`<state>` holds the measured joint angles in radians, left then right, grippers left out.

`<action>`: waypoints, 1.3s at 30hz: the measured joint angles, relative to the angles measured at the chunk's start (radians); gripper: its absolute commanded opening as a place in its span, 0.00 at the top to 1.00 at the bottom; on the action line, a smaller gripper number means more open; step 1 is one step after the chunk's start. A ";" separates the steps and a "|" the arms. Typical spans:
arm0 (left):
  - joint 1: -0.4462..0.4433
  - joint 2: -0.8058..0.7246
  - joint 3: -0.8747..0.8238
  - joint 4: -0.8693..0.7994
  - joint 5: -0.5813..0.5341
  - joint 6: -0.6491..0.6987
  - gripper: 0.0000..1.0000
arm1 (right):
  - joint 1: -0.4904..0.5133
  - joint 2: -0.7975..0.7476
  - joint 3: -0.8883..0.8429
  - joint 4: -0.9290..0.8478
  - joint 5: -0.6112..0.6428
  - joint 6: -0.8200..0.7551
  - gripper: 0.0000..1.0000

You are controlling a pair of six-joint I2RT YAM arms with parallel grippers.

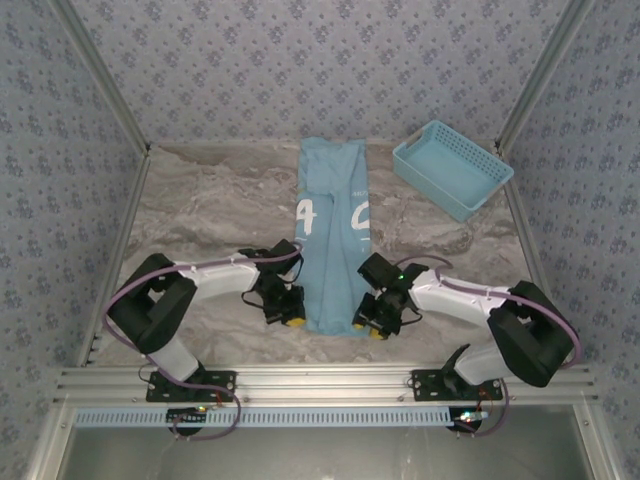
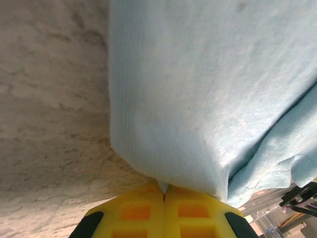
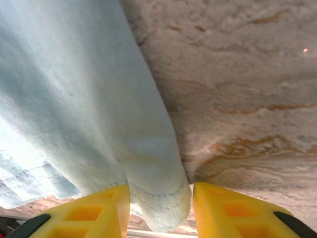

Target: Fold and stack the t-shirts

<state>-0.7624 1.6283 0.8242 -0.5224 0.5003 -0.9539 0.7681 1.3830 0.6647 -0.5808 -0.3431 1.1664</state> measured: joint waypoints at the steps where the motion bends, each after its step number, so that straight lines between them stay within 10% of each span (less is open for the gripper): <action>1: 0.000 -0.002 0.000 -0.004 0.000 0.002 1.00 | -0.002 -0.002 0.000 -0.006 0.000 -0.003 0.59; 14: 0.000 -0.005 0.000 -0.027 0.000 0.019 1.00 | -0.018 0.072 0.029 -0.038 -0.005 -0.034 0.72; 22: 0.000 -0.005 0.024 -0.037 -0.009 0.029 1.00 | -0.015 0.090 0.069 -0.019 0.034 -0.069 1.00; 39: -0.081 -0.177 0.018 -0.181 0.040 0.127 1.00 | 0.043 -0.055 0.128 -0.138 -0.039 -0.163 1.00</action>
<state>-0.8436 1.4509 0.8421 -0.7033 0.5407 -0.8265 0.8112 1.3281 0.7929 -0.7185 -0.3824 1.0039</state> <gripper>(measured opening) 0.038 0.066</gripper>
